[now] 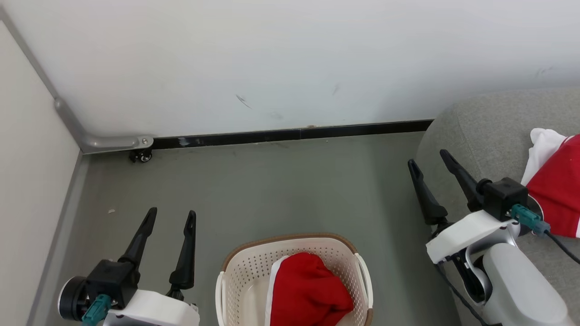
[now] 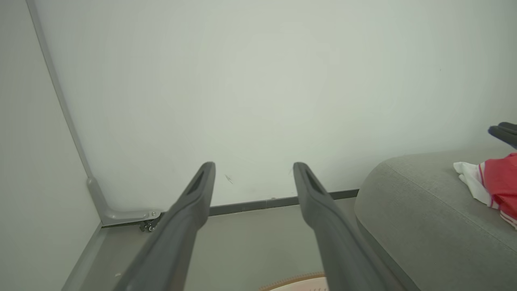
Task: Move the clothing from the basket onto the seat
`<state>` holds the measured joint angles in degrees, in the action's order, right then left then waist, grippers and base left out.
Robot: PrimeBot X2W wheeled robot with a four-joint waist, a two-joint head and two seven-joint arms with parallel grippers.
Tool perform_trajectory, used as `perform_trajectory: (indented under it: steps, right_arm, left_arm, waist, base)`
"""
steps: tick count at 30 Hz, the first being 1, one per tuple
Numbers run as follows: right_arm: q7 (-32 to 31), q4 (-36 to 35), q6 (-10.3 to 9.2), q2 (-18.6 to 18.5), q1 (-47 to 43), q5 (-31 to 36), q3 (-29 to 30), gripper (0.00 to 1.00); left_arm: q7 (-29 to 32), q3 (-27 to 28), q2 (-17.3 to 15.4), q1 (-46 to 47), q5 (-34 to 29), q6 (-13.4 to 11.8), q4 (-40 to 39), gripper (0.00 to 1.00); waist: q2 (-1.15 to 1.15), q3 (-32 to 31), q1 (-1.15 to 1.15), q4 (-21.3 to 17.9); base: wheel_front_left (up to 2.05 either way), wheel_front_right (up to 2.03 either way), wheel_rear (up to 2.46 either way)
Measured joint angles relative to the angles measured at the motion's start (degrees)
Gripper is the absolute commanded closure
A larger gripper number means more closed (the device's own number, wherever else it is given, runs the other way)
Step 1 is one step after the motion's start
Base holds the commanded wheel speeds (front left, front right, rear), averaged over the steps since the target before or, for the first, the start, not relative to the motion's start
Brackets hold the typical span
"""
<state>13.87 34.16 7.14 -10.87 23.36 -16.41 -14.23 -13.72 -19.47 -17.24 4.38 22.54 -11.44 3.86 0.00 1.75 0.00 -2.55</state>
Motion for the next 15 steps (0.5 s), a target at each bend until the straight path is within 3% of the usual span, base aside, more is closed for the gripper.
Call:
perform_trajectory:
  steps: [15]
  right_arm:
    - [-0.3,-3.2,0.00,5.8,-9.8,4.0,4.8,0.00]
  left_arm:
    - [-0.2,-1.1,1.4,-1.2,-0.2,-0.7,3.0,0.00]
  waist:
    - [0.00,-2.9,0.00,2.9]
  base:
    - [0.00,0.00,0.00]
